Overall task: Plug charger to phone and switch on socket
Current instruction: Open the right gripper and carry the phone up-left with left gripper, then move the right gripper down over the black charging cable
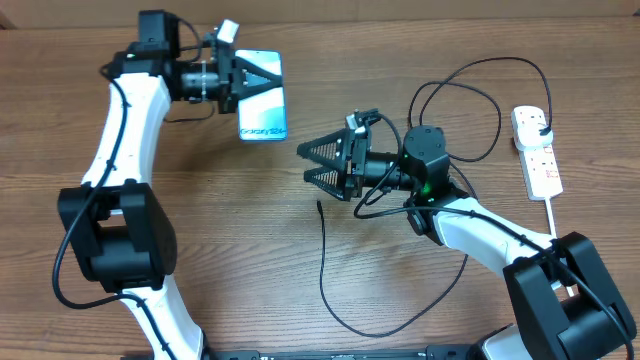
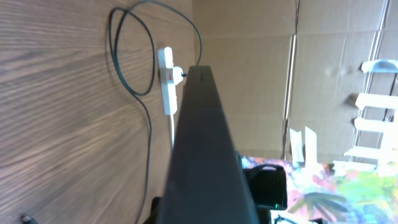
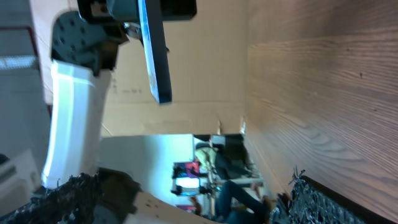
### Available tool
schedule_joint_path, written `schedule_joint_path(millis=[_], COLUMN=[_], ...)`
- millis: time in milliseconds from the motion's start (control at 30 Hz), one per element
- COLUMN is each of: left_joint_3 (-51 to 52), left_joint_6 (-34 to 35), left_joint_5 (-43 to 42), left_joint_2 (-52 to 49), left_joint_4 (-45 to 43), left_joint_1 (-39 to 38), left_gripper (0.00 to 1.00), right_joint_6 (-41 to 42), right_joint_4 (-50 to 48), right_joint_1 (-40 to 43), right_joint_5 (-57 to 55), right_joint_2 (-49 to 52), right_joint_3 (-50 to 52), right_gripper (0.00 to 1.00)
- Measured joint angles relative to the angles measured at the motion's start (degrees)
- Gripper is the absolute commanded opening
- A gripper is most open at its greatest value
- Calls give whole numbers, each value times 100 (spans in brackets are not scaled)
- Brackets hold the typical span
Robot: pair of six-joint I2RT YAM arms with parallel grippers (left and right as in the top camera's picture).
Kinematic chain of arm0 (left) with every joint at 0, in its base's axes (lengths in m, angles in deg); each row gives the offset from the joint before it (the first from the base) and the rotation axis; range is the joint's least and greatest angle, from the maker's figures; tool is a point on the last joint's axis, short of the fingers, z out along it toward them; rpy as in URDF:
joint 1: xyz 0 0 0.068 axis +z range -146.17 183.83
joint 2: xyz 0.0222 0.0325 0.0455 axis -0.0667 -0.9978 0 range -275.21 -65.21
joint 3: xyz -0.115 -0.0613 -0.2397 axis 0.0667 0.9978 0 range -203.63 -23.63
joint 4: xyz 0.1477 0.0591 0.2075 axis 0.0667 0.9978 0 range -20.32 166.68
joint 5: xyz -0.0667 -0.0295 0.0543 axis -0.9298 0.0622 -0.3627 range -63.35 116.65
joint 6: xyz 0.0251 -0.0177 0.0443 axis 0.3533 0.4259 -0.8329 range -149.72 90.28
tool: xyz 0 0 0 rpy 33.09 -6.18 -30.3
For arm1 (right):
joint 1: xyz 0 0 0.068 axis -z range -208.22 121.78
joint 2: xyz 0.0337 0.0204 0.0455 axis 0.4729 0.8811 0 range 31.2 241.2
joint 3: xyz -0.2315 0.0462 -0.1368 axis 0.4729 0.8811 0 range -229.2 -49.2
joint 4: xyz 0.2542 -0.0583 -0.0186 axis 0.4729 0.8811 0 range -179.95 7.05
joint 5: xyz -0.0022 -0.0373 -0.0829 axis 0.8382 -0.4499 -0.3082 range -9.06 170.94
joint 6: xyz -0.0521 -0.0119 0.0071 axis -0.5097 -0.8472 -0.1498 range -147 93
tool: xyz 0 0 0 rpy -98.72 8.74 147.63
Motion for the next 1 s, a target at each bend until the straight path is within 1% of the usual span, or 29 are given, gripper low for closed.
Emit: schedule_joint_path(millis=[67,167,400,433,567,600,700,833,967,1000], left_joint_3=[0,0,0,0,0,0,0,0,0,0], left_joint_6=[-350,-743,-1102,-1134,-1281,-1303,-1379,-1408,-1410,-1410], left_joint_5=[-35,-63,-63,-66,-68,-66,-63,-61,-61,-61], left_joint_2=[0,0,0,0,0,0,0,0,0,0], left_joint_4=[203,358,413,411,413,413,413,413,413,411], left_joint_1=[138,343,645,656,654,654,654,654,654,654], left_gripper=[4,4,4,4,4,4,4,4,4,4], right_joint_6=[-234,-651,-1805,-1912,-2673,-2863,-3340,-3860,-4127,-4146], right_joint_4=[297,1040,3213,3401,5075,5582,6625,7423,7635,7639], right_joint_1=[-46,-90,-160,-164,-166,-190,-310,-706,-1106,-1139], right_joint_5=[-37,-179,-973,-1062,-1764,-2074,-2959,-4153,-4968,-5031], right_joint_2=[0,-2,-35,-37,-68,-76,-98,-109,-129,-131], right_joint_3=[-15,-42,-111,-131,-564,-752,-1215,-1753,-1945,-1945], right_gripper=[100,99,100,100,100,100,100,100,100,100])
